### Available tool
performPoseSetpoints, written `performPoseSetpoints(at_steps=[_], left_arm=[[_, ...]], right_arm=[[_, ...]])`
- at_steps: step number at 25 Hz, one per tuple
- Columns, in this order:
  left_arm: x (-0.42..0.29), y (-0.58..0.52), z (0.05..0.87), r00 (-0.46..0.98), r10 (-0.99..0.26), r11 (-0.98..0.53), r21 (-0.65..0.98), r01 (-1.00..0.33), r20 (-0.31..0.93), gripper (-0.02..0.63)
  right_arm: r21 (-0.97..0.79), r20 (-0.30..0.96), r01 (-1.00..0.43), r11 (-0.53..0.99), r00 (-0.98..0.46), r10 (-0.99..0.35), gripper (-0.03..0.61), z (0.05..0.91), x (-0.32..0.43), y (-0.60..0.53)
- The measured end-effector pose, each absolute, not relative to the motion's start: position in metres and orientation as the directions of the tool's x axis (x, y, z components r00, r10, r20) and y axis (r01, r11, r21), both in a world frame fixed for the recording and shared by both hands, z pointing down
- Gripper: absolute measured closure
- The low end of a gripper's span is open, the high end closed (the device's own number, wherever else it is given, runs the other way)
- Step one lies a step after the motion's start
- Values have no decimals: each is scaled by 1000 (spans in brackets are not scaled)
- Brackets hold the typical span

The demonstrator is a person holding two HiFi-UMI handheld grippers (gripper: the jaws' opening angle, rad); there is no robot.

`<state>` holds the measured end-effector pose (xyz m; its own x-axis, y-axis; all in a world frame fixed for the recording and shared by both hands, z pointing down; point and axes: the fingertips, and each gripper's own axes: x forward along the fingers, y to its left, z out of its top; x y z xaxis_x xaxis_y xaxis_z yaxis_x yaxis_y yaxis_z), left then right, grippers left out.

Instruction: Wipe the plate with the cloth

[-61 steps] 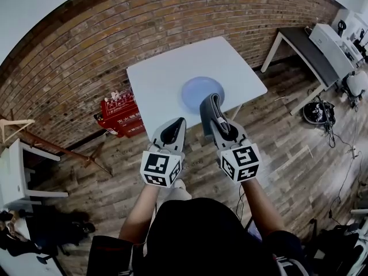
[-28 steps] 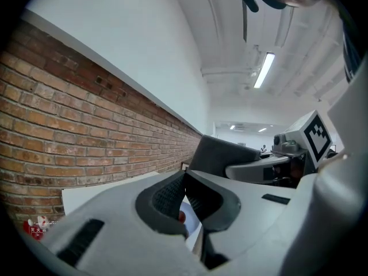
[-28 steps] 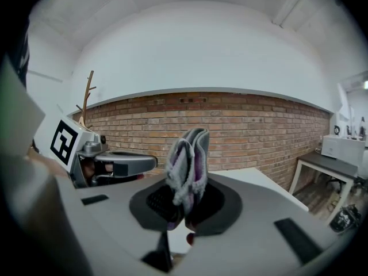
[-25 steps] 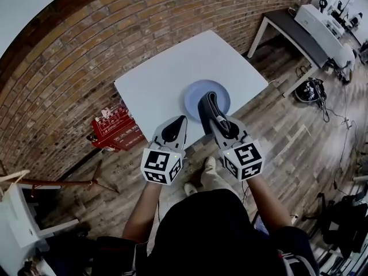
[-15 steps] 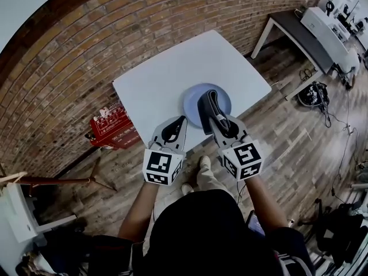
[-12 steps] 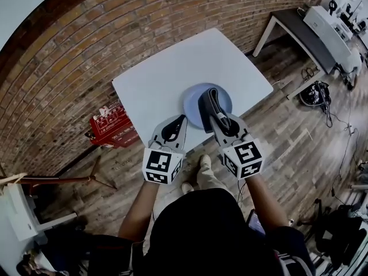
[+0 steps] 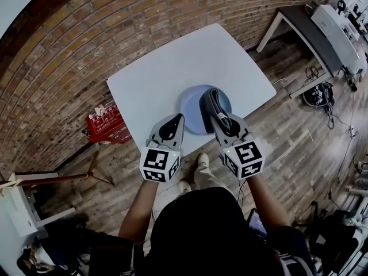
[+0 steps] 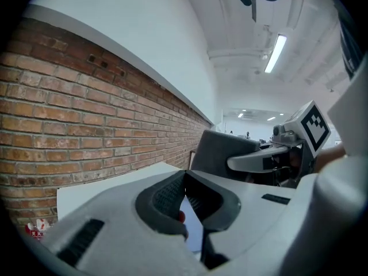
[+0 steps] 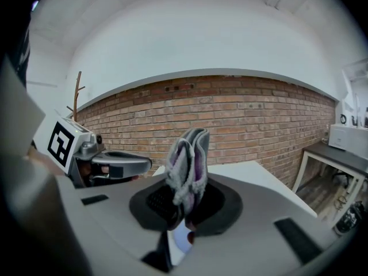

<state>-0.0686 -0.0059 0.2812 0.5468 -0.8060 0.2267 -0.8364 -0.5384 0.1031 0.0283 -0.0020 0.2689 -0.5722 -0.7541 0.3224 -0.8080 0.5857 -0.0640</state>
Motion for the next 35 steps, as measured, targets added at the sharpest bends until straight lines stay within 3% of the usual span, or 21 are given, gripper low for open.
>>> performPoseSetpoints(at_steps=[35], left_arm=[[-53, -64, 416, 479, -722, -452, 184, -873, 499, 600]], right_arm=[[-134, 464, -756, 640, -619, -634, 528, 358, 56, -83]])
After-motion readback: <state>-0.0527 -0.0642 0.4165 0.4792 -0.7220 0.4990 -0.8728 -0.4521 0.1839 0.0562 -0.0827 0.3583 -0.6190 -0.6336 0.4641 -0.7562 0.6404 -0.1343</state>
